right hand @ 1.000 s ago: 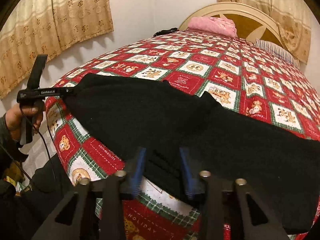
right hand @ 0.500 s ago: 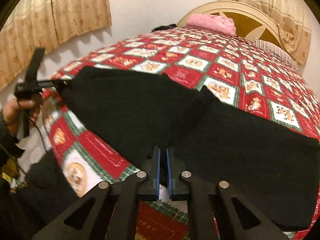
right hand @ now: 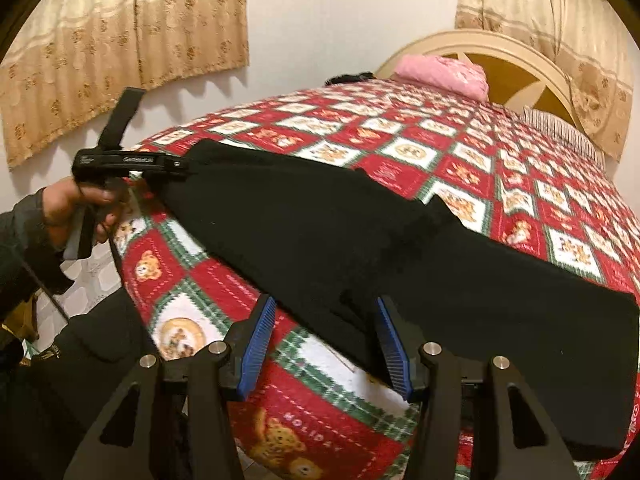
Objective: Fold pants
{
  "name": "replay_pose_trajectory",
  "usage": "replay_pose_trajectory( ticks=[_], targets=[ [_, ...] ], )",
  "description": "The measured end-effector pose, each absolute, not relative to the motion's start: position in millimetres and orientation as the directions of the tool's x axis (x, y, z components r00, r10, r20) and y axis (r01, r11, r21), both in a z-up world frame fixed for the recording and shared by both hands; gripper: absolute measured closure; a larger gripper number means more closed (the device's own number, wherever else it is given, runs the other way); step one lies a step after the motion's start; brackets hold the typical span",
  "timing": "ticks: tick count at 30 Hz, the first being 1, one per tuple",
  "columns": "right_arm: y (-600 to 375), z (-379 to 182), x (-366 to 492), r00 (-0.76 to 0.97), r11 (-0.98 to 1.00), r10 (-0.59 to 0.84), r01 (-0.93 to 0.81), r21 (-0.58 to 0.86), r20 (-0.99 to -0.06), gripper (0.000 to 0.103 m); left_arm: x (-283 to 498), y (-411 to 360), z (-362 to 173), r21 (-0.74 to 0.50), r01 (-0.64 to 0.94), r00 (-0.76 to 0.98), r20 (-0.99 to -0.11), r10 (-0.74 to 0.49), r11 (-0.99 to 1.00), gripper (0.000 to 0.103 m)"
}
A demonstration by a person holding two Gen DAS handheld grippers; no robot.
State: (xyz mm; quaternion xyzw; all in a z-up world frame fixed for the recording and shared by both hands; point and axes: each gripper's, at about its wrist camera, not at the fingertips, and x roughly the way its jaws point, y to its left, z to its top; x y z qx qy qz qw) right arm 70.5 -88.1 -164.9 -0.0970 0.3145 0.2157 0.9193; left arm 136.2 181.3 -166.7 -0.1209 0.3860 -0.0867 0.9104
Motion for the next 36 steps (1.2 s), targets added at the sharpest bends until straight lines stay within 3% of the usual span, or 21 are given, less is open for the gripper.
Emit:
replay_pose_trajectory(
  ticks=[1,9,12,19,26,36],
  targets=[
    [-86.2,-164.5,69.3,0.712,0.886,0.338,-0.462,-0.048,-0.615,0.050,137.3,183.7,-166.2,-0.308,0.068,0.687,-0.675,-0.269,0.949,0.028],
    [-79.2,-167.1,62.8,0.718,0.884,0.369,-0.467,-0.015,-0.590,0.050,136.1,187.2,-163.9,-0.391,0.079,0.662,-0.668,-0.341,0.917,0.078],
    [-78.7,-166.4,59.6,0.725,0.886,0.372,-0.464,-0.012,-0.580,0.050,129.5,184.6,-156.9,-0.402,0.089,0.677,-0.647,-0.352,0.911,0.080],
    [-90.2,-159.9,53.8,0.747,0.897,0.367,-0.442,-0.001,-0.554,0.050,113.4,183.3,-118.6,-0.569,0.189,0.724,-0.470,-0.505,0.800,0.080],
    [-120.4,-147.4,46.8,0.801,0.935,0.319,-0.354,0.029,-0.506,0.049,113.1,122.6,-63.7,-0.589,0.370,0.681,-0.354,-0.641,0.719,0.080],
    [-184.0,-133.5,17.0,0.873,0.976,0.217,-0.185,0.114,-0.438,0.046,131.6,10.1,-12.3,-0.570,0.570,0.533,-0.290,-0.795,0.591,0.080]
  ],
)
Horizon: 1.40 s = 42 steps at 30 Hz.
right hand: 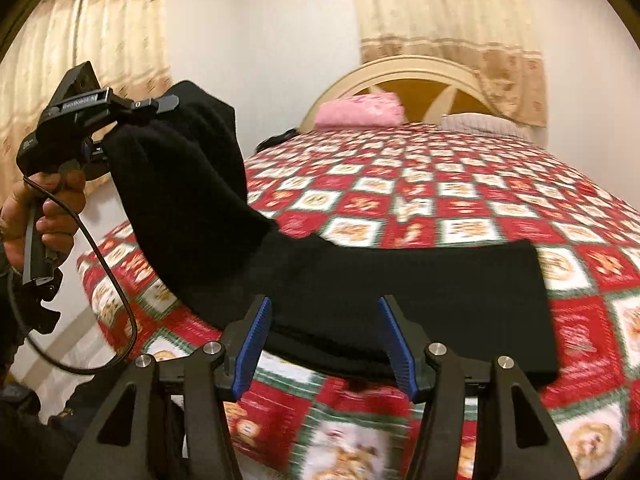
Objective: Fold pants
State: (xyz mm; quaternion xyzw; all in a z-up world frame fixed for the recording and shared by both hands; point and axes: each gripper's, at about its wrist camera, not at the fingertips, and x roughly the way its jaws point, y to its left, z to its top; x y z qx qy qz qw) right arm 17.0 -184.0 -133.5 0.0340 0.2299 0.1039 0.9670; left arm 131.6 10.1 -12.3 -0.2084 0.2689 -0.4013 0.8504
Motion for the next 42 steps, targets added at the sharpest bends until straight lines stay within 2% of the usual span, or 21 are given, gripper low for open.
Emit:
replay_pose_trajectory(
  ticks=[10,18,22,26,28,30,32,34,36,42],
  targets=[
    [-261.3,-125.7,-9.8,0.932,0.974,0.052,0.033,0.226,-0.360,0.041,148.5,-99.2,-32.6,-0.583,0.615,0.389,-0.361,-0.847,0.531,0.080],
    [-300.1,-139.7,-10.1,0.919,0.940,-0.005,0.139,0.312,-0.393,0.041,152.4,-174.7,-86.5,-0.472,0.634,0.350,-0.530,-0.772,0.612,0.080],
    [-309.6,-144.2,-11.9,0.913,0.933,-0.024,0.166,0.318,-0.407,0.041,141.8,-195.2,-99.0,-0.459,0.646,0.325,-0.558,-0.764,0.610,0.078],
    [-312.9,-145.8,-15.3,0.910,0.931,-0.039,0.183,0.316,-0.413,0.041,133.7,-202.1,-94.2,-0.471,0.678,0.288,-0.535,-0.794,0.564,0.066],
    [-313.6,-146.2,-15.9,0.908,0.929,-0.047,0.192,0.315,-0.416,0.041,127.1,-200.7,-86.6,-0.467,0.703,0.281,-0.509,-0.813,0.536,0.053],
    [-315.2,-146.4,-17.4,0.906,0.928,-0.056,0.202,0.312,-0.419,0.041,119.0,-191.2,-74.9,-0.444,0.727,0.298,-0.484,-0.823,0.524,0.050],
    [-316.2,-145.6,-18.5,0.902,0.928,-0.061,0.209,0.309,-0.428,0.041,115.0,-180.4,-68.0,-0.410,0.742,0.333,-0.463,-0.821,0.531,0.041],
    [-316.8,-143.1,-19.1,0.899,0.926,-0.051,0.206,0.316,-0.435,0.041,112.4,-162.9,-65.6,-0.363,0.729,0.403,-0.457,-0.793,0.580,0.024],
    [-316.0,-139.7,-16.5,0.898,0.926,-0.037,0.195,0.323,-0.438,0.041,114.7,-142.8,-69.6,-0.333,0.693,0.468,-0.467,-0.750,0.639,0.018],
    [-301.6,-124.3,7.4,0.896,0.926,0.042,0.131,0.353,-0.443,0.041,138.5,-100.3,-101.5,-0.332,0.556,0.556,-0.533,-0.638,0.762,0.018]
  ],
)
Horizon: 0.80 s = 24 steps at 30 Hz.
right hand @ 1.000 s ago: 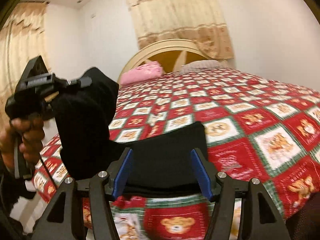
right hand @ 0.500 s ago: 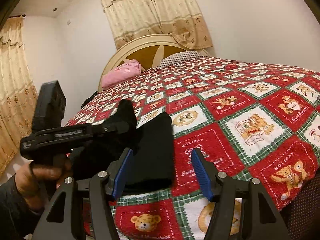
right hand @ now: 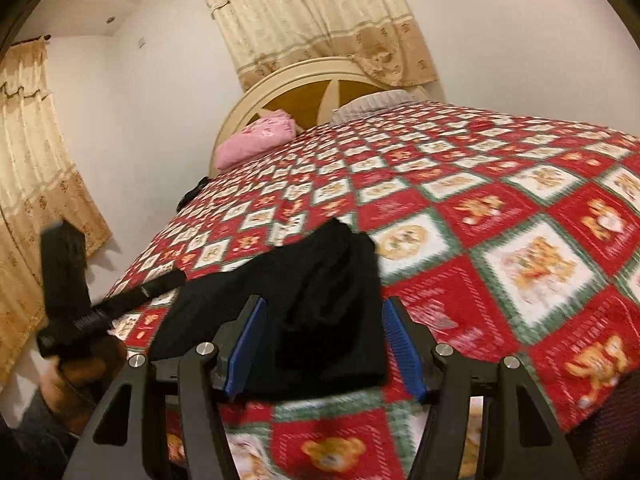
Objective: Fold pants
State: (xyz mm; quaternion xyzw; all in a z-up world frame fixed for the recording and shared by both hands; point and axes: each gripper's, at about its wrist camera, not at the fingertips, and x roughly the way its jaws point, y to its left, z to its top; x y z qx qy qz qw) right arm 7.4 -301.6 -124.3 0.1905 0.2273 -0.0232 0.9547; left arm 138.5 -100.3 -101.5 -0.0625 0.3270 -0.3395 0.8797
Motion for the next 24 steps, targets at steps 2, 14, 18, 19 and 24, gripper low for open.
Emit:
replay_pose_trajectory(
  ticks=[2,14,18,19,24],
  targets=[
    [-294.2,-122.7,25.7,0.872,0.934,0.046,0.136,0.332,-0.487,0.041,142.0,-92.9,-111.8,-0.345,0.528,0.557,-0.549,-0.623,0.776,0.018],
    [-317.0,-145.6,50.2,0.772,0.918,-0.006,0.257,0.303,-0.636,0.088,138.3,-95.1,-135.3,-0.315,0.524,0.550,-0.584,-0.597,0.791,0.013],
    [-316.1,-148.4,45.2,0.769,0.921,-0.027,0.267,0.283,-0.638,0.088,139.3,-93.9,-139.3,-0.317,0.520,0.549,-0.587,-0.595,0.793,0.010],
    [-316.5,-150.0,46.4,0.767,0.922,-0.034,0.272,0.277,-0.641,0.088,139.8,-93.1,-139.6,-0.322,0.518,0.547,-0.587,-0.596,0.792,0.010],
    [-319.7,-148.1,49.1,0.769,0.917,-0.017,0.267,0.296,-0.639,0.087,139.0,-91.8,-140.4,-0.325,0.515,0.547,-0.587,-0.597,0.793,0.010]
  ],
)
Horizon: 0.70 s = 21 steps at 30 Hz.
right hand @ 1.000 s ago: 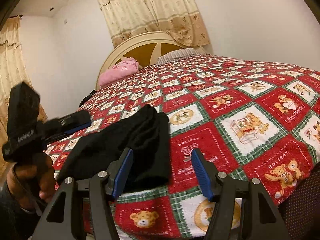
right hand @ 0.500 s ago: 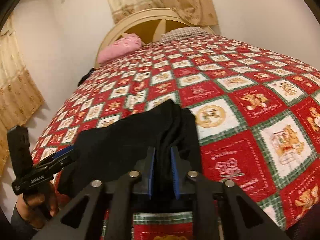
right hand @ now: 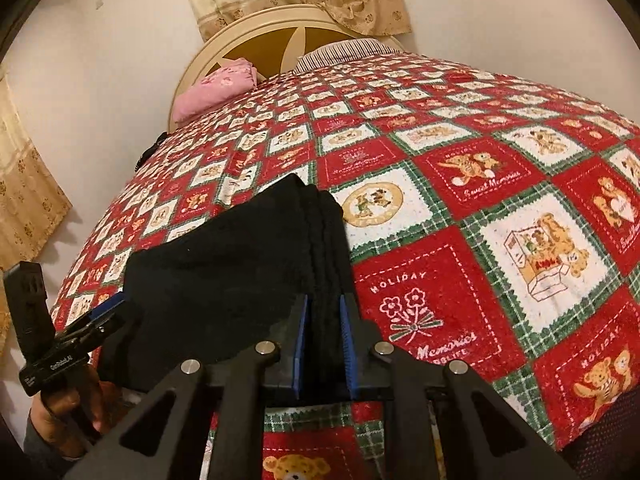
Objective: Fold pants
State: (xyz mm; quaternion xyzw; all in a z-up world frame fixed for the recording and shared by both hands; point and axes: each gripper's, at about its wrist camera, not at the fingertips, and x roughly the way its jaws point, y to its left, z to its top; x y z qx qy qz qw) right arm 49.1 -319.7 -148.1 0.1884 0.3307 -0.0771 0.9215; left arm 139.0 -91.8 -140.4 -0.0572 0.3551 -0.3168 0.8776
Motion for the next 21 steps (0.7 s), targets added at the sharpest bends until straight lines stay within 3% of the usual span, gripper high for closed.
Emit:
replay_pose_trajectory(
  ticks=[1,7,10,12,17,21],
  targets=[
    [-318.7,-145.6,48.9,0.771,0.919,-0.017,0.263,0.294,-0.637,0.082,139.3,-91.9,-140.5,-0.325,0.515,0.547,-0.588,-0.596,0.793,0.010],
    [-298.0,-109.3,53.2,0.815,0.953,-0.105,0.247,0.178,-0.570,0.077,139.6,-91.5,-142.1,-0.328,0.511,0.547,-0.589,-0.595,0.795,0.010],
    [-277.0,-92.4,70.4,0.842,0.978,-0.058,0.155,0.137,-0.536,0.064,139.6,-92.4,-143.0,-0.323,0.511,0.546,-0.593,-0.591,0.797,0.009],
    [-266.0,-89.7,84.4,0.847,0.988,-0.012,0.092,0.125,-0.532,0.063,139.5,-92.8,-143.7,-0.322,0.512,0.545,-0.595,-0.591,0.796,0.008],
    [-268.6,-111.8,125.5,0.775,0.988,-0.023,0.114,0.104,-0.631,0.063,140.7,-91.6,-145.6,-0.329,0.511,0.541,-0.595,-0.595,0.794,0.007],
    [-295.1,-133.8,134.4,0.736,0.973,-0.003,0.159,0.169,-0.677,0.063,141.3,-91.1,-146.9,-0.337,0.513,0.535,-0.594,-0.601,0.789,0.007]
  ],
)
